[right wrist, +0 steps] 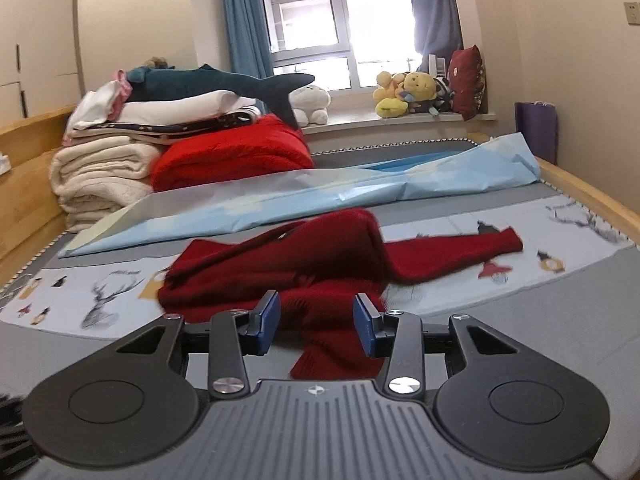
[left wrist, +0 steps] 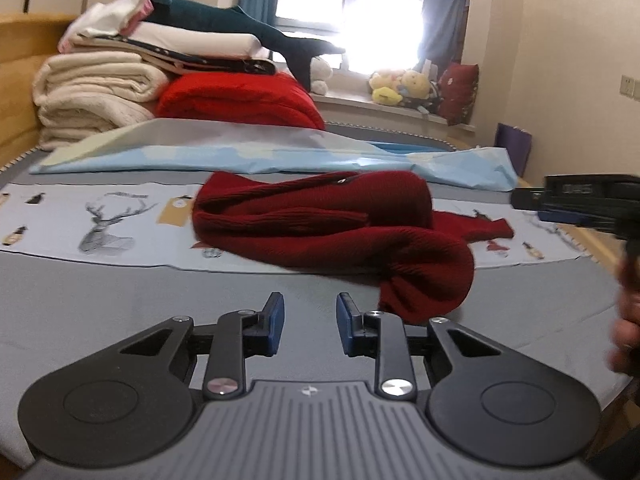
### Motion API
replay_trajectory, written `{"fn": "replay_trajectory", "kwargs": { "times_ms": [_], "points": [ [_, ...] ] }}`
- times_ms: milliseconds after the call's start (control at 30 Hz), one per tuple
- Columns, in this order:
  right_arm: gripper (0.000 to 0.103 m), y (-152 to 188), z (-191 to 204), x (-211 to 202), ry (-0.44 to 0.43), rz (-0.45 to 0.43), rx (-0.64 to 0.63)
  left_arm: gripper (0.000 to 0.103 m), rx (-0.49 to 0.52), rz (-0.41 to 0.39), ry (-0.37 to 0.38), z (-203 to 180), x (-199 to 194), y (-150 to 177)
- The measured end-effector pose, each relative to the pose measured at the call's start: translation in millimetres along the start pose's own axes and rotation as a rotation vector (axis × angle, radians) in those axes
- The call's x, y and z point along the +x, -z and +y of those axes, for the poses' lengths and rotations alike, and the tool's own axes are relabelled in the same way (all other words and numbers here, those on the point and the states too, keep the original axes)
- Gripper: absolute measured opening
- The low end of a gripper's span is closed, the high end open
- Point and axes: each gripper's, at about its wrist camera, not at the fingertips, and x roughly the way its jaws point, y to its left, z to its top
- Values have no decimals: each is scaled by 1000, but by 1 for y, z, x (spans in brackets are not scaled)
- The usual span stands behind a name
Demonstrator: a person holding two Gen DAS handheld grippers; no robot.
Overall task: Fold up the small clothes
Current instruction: 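Grasp the red sweater body with both grippers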
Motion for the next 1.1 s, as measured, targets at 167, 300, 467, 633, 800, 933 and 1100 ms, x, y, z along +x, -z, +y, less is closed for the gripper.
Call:
{"fn": "replay_trajectory", "kwargs": {
  "times_ms": [167, 300, 467, 633, 800, 933, 1100],
  "points": [
    [48, -23, -13, 60, 25, 29, 14, 31, 19, -41, 15, 6, 37, -47],
    [53, -12, -30, 107, 19, 114, 62, 31, 19, -33, -2, 11, 95, -78],
    [53, 4, -50, 149, 22, 291, 155, 32, -64, 78, 14, 24, 193, -92],
    [47, 7, -54, 166, -14, 359, 169, 42, -310, 200, 91, 33, 290, -100],
    [34, 3, -52, 171, -29, 362, 126, 57, -511, 297, 57, 30, 364, -105],
    [34, -1, -51, 170, -47, 357, 131, 29, -626, 414, -36, 35, 401, -95],
    [36, -9, -57, 168, -42, 339, 143, 10, -538, 342, 19, 56, 351, -109]
  ]
}}
